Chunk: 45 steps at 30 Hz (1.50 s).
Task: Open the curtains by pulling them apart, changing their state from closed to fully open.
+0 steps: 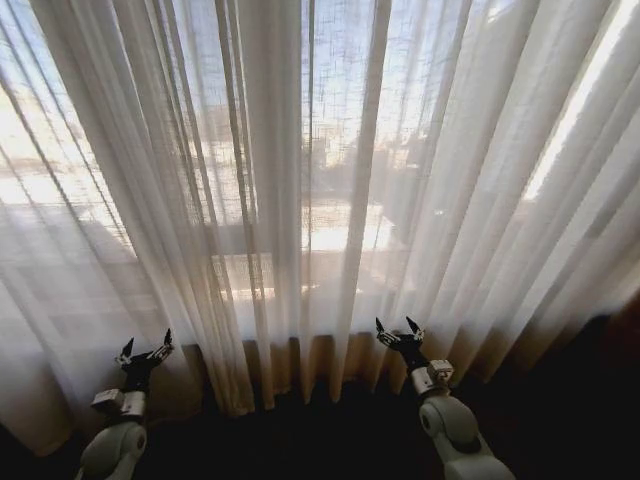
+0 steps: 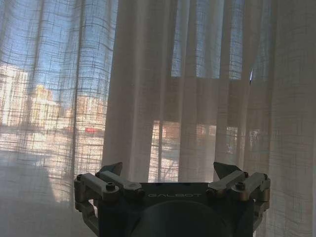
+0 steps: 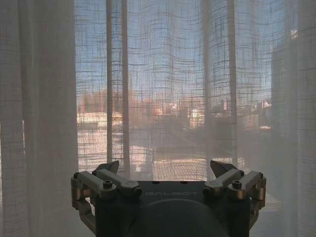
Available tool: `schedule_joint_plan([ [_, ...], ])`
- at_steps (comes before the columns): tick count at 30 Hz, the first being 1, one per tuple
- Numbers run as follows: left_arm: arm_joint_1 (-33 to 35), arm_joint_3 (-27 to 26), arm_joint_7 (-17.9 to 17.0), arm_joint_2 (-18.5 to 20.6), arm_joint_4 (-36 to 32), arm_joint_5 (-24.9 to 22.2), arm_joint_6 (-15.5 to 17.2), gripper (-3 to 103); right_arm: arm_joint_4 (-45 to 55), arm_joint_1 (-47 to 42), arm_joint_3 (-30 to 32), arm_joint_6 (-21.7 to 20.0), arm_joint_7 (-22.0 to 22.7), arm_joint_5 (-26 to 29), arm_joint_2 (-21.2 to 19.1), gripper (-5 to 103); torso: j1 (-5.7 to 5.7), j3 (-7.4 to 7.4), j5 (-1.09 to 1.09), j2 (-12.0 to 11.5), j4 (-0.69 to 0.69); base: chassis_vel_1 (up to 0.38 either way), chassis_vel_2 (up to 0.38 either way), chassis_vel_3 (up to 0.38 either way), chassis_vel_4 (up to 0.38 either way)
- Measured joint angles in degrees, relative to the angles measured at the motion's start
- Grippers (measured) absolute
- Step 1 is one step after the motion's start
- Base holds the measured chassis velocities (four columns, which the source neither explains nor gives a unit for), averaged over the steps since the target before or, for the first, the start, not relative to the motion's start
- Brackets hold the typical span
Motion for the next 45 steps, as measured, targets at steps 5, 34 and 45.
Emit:
schedule_joint_plan([
  [5,0.0,0.0,0.0,0.0,0.0,0.0,0.0,100,-2.2,2.1,-1.4,0.0,0.0,-1.0,-0.1,100,-0.11,-0.03,0.01,0.0,0.01,-0.011,0.021,0.004,-0.013],
  [34,0.0,0.0,0.0,0.0,0.0,0.0,0.0,100,-21.1,20.4,-10.2,3.4,2.9,-2.8,0.7,100,-0.08,-0.02,0.01,0.0,0.00,-0.022,0.040,0.023,-0.039],
  [45,0.0,0.0,0.0,0.0,0.0,0.0,0.0,100,-30.4,30.7,-14.9,4.4,4.4,-4.4,4.5,100,-0.08,-0.03,0.00,0.0,0.02,0.000,0.000,0.000,0.000],
])
